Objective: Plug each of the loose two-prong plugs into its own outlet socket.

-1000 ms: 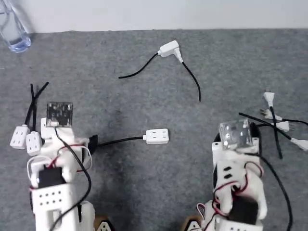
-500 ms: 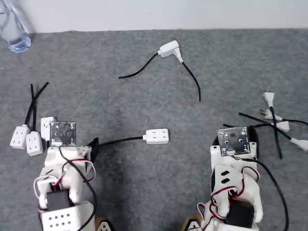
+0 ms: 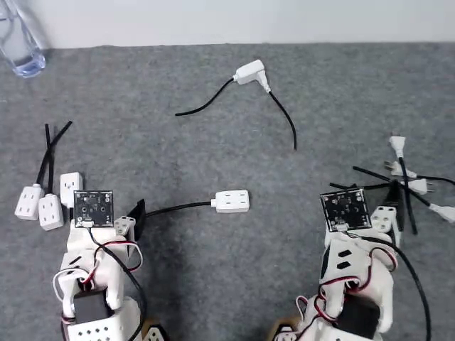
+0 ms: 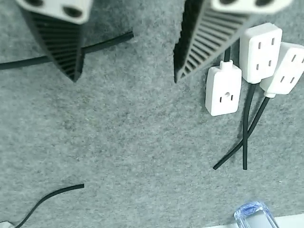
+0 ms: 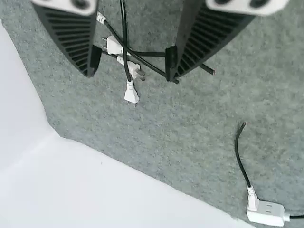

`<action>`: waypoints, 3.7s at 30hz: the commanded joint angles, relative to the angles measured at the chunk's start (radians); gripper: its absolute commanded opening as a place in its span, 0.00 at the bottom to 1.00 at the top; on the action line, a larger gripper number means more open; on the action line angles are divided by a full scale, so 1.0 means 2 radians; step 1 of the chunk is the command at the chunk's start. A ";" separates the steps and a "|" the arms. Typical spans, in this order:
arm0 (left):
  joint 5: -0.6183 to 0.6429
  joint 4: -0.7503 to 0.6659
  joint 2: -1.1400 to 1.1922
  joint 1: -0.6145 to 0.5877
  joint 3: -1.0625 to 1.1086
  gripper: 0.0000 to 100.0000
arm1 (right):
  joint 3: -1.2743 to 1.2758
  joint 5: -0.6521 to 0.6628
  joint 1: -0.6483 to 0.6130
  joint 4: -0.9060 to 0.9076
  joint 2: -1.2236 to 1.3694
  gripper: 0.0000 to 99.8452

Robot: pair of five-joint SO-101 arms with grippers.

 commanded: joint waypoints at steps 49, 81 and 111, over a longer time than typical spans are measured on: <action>0.114 -0.083 -0.009 0.035 0.022 0.03 | -0.402 -0.148 0.023 0.089 0.474 0.23; 0.114 -0.086 -0.007 0.031 0.022 0.03 | -0.662 0.091 0.224 0.014 0.942 0.23; 0.066 -0.072 -0.006 0.032 0.022 0.03 | -1.287 0.468 0.264 0.411 1.407 0.21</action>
